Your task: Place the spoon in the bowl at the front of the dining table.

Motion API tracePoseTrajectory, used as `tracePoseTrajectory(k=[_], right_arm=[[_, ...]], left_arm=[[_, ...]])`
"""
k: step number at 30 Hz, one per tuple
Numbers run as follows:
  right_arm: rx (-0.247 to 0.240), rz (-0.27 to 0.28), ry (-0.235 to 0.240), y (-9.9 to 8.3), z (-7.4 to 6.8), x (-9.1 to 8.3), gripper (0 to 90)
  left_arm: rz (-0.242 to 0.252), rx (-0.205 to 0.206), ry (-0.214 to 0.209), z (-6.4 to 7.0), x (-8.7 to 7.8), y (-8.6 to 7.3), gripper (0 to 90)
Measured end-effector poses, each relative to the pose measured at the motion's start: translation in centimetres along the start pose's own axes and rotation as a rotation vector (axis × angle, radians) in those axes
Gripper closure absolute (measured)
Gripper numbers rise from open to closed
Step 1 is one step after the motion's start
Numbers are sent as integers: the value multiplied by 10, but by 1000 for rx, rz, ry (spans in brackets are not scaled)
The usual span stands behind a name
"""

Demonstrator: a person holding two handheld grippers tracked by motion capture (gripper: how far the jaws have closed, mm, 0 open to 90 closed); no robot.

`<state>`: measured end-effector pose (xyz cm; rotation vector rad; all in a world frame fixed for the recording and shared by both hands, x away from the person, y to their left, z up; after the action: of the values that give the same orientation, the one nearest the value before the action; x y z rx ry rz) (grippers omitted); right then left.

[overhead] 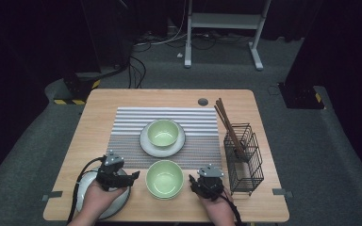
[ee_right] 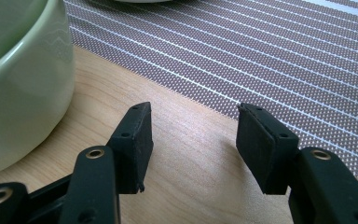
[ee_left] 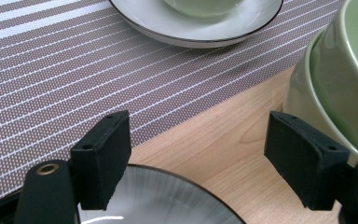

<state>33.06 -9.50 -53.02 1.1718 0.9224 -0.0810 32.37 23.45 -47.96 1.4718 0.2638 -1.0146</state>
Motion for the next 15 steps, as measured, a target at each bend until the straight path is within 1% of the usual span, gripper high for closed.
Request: tracePoseTrajectory(k=[2,3,5,8,9,15], right_arm=[[-4,1,0,0,1,0,454],[6,-2,3,0,0,0,454],[10,-6,3,0,1,1,453],[10,-13,5,0,1,1,451],[14,-17,4,1,1,2,450],[15,-28,2,1,1,3,445]], left_arm=[[3,2,3,-2,0,-3,236],[3,5,6,-2,0,-5,236],[3,10,7,-3,0,-8,234],[3,5,-4,-6,0,-12,240],[2,12,-1,-6,0,-13,238],[5,28,-10,-4,1,-19,224]])
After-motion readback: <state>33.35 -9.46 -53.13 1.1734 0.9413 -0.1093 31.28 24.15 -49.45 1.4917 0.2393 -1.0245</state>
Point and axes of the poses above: each handheld gripper's, and its own axes: x roughly forward along the jaws, y roughly out of its top, z roughly to its right, the point moved 1 cm from there along x, roughly forward along the jaws, and after that the axes turned 5 degrees about -x, right-handed, at the moved point
